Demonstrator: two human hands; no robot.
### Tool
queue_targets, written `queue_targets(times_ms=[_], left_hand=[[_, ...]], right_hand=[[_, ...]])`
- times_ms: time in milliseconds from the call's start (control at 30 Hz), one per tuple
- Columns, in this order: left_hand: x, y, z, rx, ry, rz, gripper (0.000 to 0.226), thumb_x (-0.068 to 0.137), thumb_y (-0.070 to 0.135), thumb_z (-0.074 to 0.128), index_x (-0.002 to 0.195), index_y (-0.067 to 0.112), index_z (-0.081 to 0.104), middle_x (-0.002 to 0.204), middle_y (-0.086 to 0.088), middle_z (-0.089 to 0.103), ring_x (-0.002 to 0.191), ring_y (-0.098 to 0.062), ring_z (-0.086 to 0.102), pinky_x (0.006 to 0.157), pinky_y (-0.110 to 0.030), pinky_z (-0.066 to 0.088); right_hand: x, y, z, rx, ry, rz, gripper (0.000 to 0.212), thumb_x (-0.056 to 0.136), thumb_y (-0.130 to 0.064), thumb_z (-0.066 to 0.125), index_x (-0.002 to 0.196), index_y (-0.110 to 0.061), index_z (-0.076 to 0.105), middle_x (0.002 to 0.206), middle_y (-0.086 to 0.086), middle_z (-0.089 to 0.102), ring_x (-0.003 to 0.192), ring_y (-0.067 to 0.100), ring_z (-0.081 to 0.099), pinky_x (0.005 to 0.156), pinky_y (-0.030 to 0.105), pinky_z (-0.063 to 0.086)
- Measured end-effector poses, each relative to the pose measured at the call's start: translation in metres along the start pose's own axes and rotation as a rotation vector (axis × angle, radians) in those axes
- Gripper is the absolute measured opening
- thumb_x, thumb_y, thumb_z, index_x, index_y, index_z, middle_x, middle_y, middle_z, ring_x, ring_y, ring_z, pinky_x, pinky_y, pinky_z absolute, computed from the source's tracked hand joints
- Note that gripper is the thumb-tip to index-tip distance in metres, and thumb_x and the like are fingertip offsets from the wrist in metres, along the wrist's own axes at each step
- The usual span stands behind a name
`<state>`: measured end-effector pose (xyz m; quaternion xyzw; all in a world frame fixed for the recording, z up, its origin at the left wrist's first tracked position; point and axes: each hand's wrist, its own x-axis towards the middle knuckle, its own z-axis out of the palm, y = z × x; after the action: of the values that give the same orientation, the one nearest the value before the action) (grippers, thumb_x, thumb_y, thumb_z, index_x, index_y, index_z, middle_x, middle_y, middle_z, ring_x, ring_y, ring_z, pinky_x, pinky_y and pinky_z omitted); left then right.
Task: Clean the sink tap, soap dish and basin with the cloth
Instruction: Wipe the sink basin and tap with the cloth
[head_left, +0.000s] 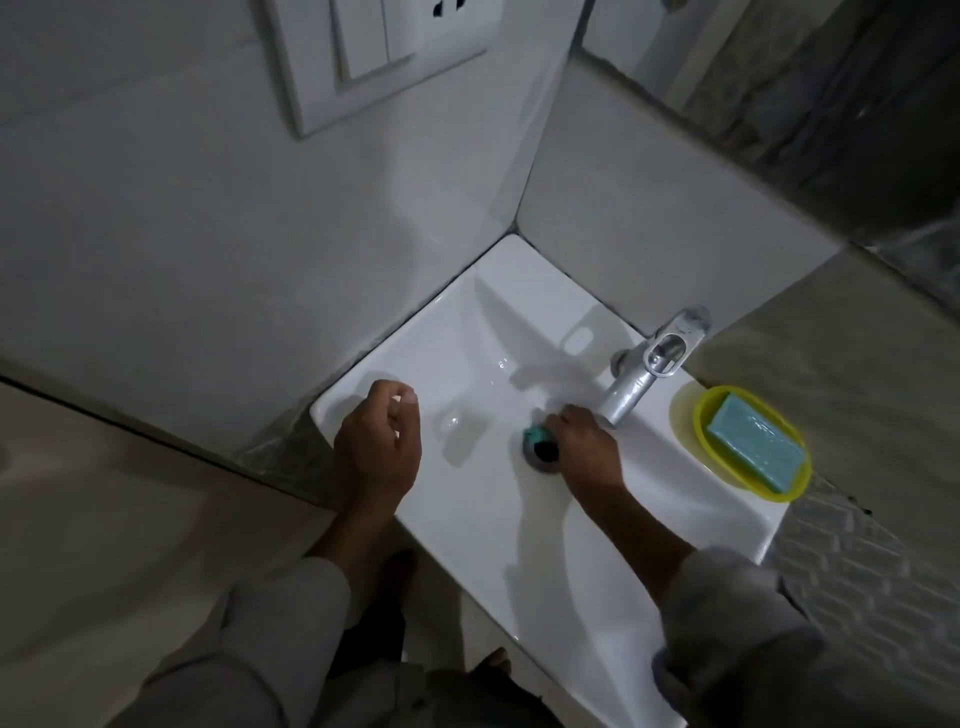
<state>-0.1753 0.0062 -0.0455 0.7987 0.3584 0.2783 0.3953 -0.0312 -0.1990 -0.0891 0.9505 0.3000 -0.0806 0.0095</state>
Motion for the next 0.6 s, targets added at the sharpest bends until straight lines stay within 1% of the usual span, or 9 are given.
queue_targets(times_ms=[100, 167, 233, 267, 367, 433, 500, 533, 600], left_hand=[[-0.001, 0.001, -0.001, 0.004, 0.014, 0.007, 0.041, 0.091, 0.045, 0.031, 0.086, 0.016, 0.059, 0.067, -0.003, 0.069, 0.067, -0.025, 0.066, 0.061, -0.042, 0.05], [-0.002, 0.002, -0.001, -0.013, 0.032, -0.003, 0.039, 0.091, 0.043, 0.032, 0.085, 0.016, 0.059, 0.066, -0.003, 0.069, 0.066, -0.026, 0.066, 0.061, -0.042, 0.05], [-0.001, 0.002, -0.001, -0.032, 0.05, -0.007, 0.038, 0.091, 0.042, 0.033, 0.084, 0.015, 0.059, 0.064, -0.004, 0.068, 0.064, -0.026, 0.066, 0.06, -0.043, 0.049], [-0.001, 0.002, 0.0, -0.037, 0.058, -0.008, 0.039, 0.091, 0.042, 0.033, 0.083, 0.014, 0.059, 0.063, -0.004, 0.067, 0.063, -0.026, 0.066, 0.06, -0.043, 0.049], [-0.001, 0.003, 0.0, -0.054, 0.071, -0.009, 0.041, 0.091, 0.043, 0.033, 0.083, 0.013, 0.059, 0.063, -0.005, 0.067, 0.062, -0.026, 0.065, 0.06, -0.043, 0.049], [-0.001, 0.003, 0.0, -0.056, 0.07, -0.005, 0.042, 0.09, 0.043, 0.033, 0.083, 0.011, 0.06, 0.064, -0.006, 0.067, 0.063, -0.026, 0.066, 0.061, -0.044, 0.049], [-0.002, 0.004, 0.0, -0.051, 0.065, -0.003, 0.043, 0.089, 0.043, 0.033, 0.084, 0.01, 0.06, 0.064, -0.006, 0.067, 0.063, -0.026, 0.065, 0.061, -0.042, 0.049], [-0.002, 0.005, -0.001, -0.038, 0.062, 0.001, 0.043, 0.089, 0.043, 0.032, 0.084, 0.011, 0.061, 0.064, -0.005, 0.068, 0.063, -0.025, 0.064, 0.06, -0.041, 0.048], [-0.001, 0.006, -0.001, -0.01, 0.059, -0.001, 0.043, 0.088, 0.044, 0.031, 0.083, 0.012, 0.06, 0.064, -0.003, 0.067, 0.062, -0.023, 0.062, 0.058, -0.038, 0.046]], right_hand=[[-0.052, 0.021, 0.003, -0.062, -0.077, 0.138, 0.027, 0.097, -0.013, 0.039, 0.12, -0.014, 0.051, 0.116, 0.008, 0.057, 0.103, 0.025, 0.057, 0.078, 0.033, 0.051], [-0.09, 0.019, 0.004, -0.007, -0.16, 0.195, 0.027, 0.097, -0.017, 0.039, 0.121, -0.013, 0.05, 0.114, 0.009, 0.059, 0.1, 0.025, 0.059, 0.08, 0.033, 0.05], [-0.121, 0.0, 0.006, 0.109, -0.262, 0.176, 0.024, 0.095, -0.022, 0.043, 0.115, -0.014, 0.055, 0.111, 0.009, 0.06, 0.1, 0.026, 0.061, 0.082, 0.034, 0.048], [-0.128, -0.012, 0.006, 0.149, -0.277, 0.147, 0.023, 0.095, -0.024, 0.045, 0.112, -0.015, 0.057, 0.109, 0.007, 0.06, 0.099, 0.025, 0.061, 0.08, 0.032, 0.047], [-0.112, -0.049, 0.007, 0.25, -0.214, 0.008, 0.019, 0.095, -0.027, 0.046, 0.105, -0.019, 0.061, 0.1, 0.004, 0.059, 0.093, 0.022, 0.061, 0.071, 0.026, 0.04], [-0.082, -0.065, 0.007, 0.302, -0.148, -0.09, 0.018, 0.094, -0.025, 0.048, 0.101, -0.02, 0.064, 0.096, 0.005, 0.058, 0.091, 0.023, 0.059, 0.07, 0.028, 0.038], [-0.044, -0.066, 0.006, 0.261, -0.117, -0.182, 0.022, 0.093, -0.019, 0.048, 0.106, -0.018, 0.066, 0.1, 0.008, 0.058, 0.095, 0.026, 0.057, 0.074, 0.033, 0.043], [-0.024, -0.06, 0.003, 0.225, -0.1, -0.184, 0.026, 0.092, -0.016, 0.048, 0.11, -0.018, 0.066, 0.103, 0.009, 0.058, 0.099, 0.027, 0.056, 0.077, 0.035, 0.045], [0.008, -0.038, -0.003, 0.196, -0.016, -0.062, 0.028, 0.089, -0.014, 0.05, 0.112, -0.018, 0.066, 0.108, 0.009, 0.059, 0.102, 0.028, 0.057, 0.081, 0.037, 0.049]])
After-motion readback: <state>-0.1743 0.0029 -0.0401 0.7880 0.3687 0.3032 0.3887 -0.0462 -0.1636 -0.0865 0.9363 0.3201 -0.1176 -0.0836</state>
